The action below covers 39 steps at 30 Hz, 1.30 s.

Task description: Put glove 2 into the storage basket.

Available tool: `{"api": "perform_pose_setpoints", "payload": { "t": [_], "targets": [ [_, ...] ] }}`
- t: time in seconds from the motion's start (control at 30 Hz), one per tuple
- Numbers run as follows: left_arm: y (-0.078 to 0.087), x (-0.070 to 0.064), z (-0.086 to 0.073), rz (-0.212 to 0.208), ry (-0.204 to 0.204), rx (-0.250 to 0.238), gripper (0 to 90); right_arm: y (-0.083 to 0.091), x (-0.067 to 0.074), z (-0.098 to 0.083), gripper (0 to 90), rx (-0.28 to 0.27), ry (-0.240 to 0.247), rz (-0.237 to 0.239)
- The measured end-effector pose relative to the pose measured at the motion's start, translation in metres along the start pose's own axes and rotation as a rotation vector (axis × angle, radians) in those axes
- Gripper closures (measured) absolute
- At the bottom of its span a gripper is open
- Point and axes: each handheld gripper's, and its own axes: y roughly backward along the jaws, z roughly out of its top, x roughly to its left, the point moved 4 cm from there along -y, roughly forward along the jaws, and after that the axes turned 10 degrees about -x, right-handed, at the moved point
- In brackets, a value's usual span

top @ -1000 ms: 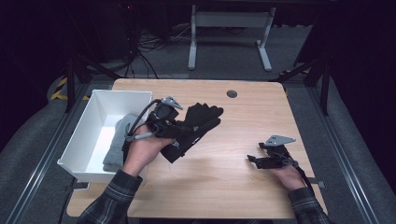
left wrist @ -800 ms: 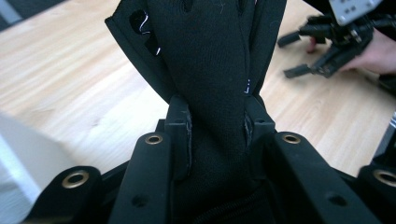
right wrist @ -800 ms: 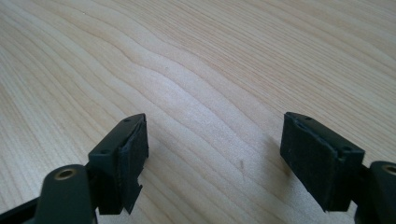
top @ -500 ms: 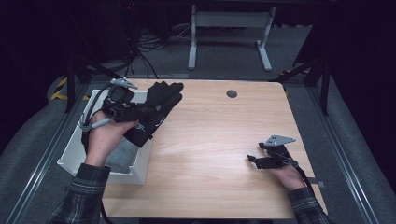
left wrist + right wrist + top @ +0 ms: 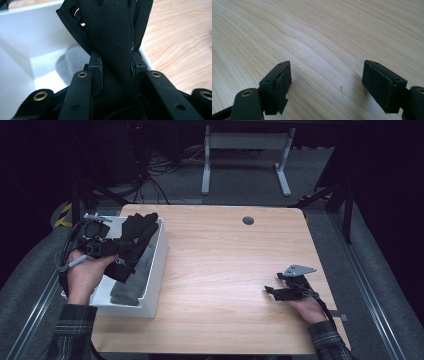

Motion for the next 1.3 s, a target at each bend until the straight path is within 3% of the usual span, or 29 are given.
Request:
{"api": "perform_pose_setpoints", "payload": {
  "t": [0.23, 0.57, 0.67, 0.73, 0.77, 0.9, 1.1, 1.17, 1.3],
  "targets": [
    [-0.023, 0.011, -0.022, 0.035, 0.043, 0.048, 70.4, 0.0, 0.0, 0.0, 24.2, 0.0, -0.001, 0.0],
    [-0.057, 0.012, -0.043, 0.055, 0.071, 0.113, 69.0, 0.0, 0.0, 0.0, 24.2, 0.0, -0.001, -0.001],
    [-0.066, 0.015, -0.05, 0.06, 0.081, 0.132, 66.3, 0.0, 0.0, 0.0, 24.2, 0.0, -0.001, -0.001],
    [-0.069, 0.016, -0.052, 0.068, 0.082, 0.133, 57.8, 0.0, 0.0, 0.0, 24.2, 0.0, 0.0, -0.003],
    [-0.068, 0.017, -0.053, 0.065, 0.088, 0.132, 57.8, 0.0, 0.0, 0.0, 24.2, -0.001, 0.0, -0.002],
    [-0.061, 0.019, -0.048, 0.073, 0.081, 0.091, 37.3, 0.0, 0.0, 0.0, 24.2, -0.001, 0.0, -0.003],
    [-0.048, 0.011, -0.031, 0.048, 0.042, 0.042, 32.0, 0.0, 0.0, 0.0, 24.2, 0.0, -0.002, 0.0],
    [-0.042, 0.001, -0.02, 0.02, 0.011, 0.001, 30.2, 0.0, 0.001, 0.0, 24.2, 0.0, -0.002, -0.001],
    [-0.038, -0.015, -0.009, -0.018, -0.022, -0.034, 29.2, 0.0, 0.001, 0.0, 24.2, 0.0, -0.002, -0.001]
  ]
}}
